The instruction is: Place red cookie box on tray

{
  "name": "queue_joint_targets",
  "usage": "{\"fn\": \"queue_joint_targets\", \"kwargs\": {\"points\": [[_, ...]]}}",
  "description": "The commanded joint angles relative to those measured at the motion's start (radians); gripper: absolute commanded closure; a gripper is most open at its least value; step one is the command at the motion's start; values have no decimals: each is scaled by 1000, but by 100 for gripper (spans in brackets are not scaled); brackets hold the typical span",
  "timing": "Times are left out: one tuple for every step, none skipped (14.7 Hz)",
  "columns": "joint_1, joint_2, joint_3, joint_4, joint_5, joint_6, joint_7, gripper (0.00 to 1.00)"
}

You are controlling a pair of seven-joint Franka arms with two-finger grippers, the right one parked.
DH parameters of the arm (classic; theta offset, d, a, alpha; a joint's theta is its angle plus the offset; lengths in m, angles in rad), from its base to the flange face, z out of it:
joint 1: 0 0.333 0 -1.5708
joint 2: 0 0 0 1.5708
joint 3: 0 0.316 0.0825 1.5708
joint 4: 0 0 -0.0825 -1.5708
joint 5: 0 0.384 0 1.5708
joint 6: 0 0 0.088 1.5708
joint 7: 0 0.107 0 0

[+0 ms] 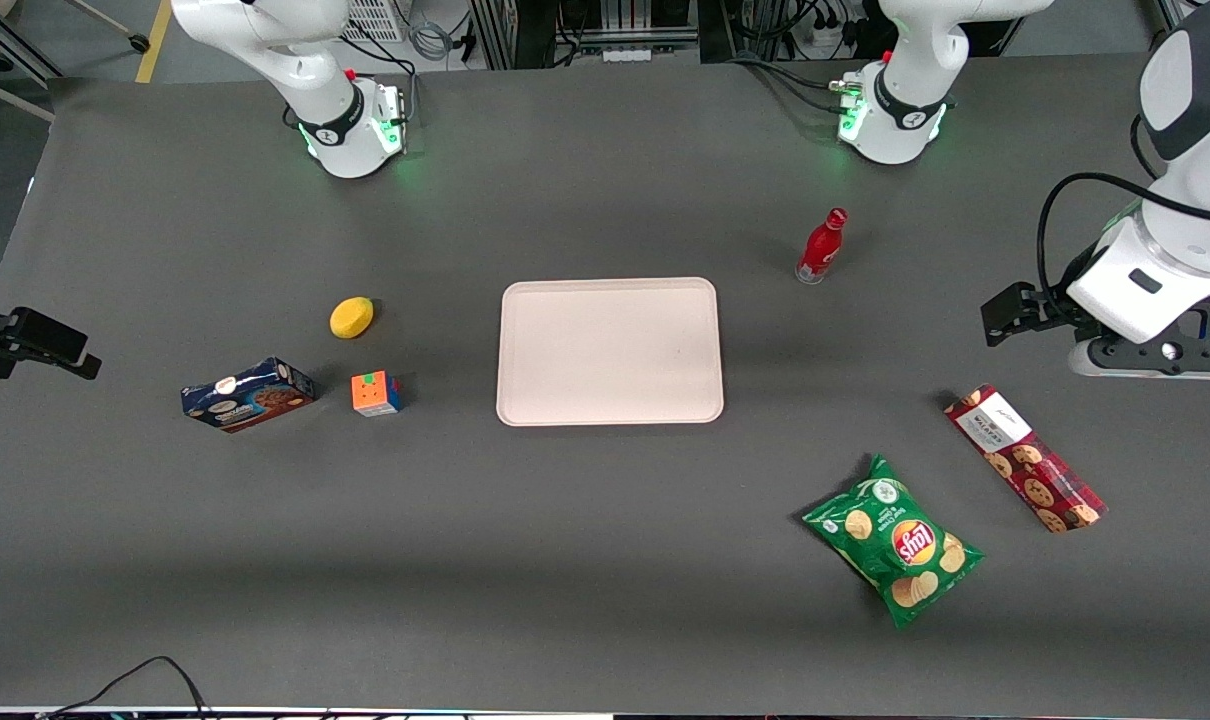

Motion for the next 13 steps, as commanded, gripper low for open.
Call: {"fn": "queue_joint_targets", "kwargs": {"points": [[5, 13, 0, 23, -9, -21, -4, 0], [5, 15, 1, 23, -9, -21, -4, 0], [5, 16, 4, 23, -7, -22, -7, 0], [7, 21, 9, 23, -7, -22, -7, 0], [9, 33, 29, 23, -9, -24, -11, 0], [9, 41, 44, 21, -10, -22, -45, 0], [9, 53, 46, 21, -10, -22, -98, 0], [10, 58, 49, 21, -10, -22, -150, 0], [12, 67, 55, 21, -10, -21, -186, 0], [12, 69, 66, 21, -10, -16, -224, 0], [13, 76, 76, 21, -10, -14, -279, 0], [13, 81, 92, 21, -10, -14, -340, 0], [13, 88, 111, 20, -10, -8, -406, 0]]}}
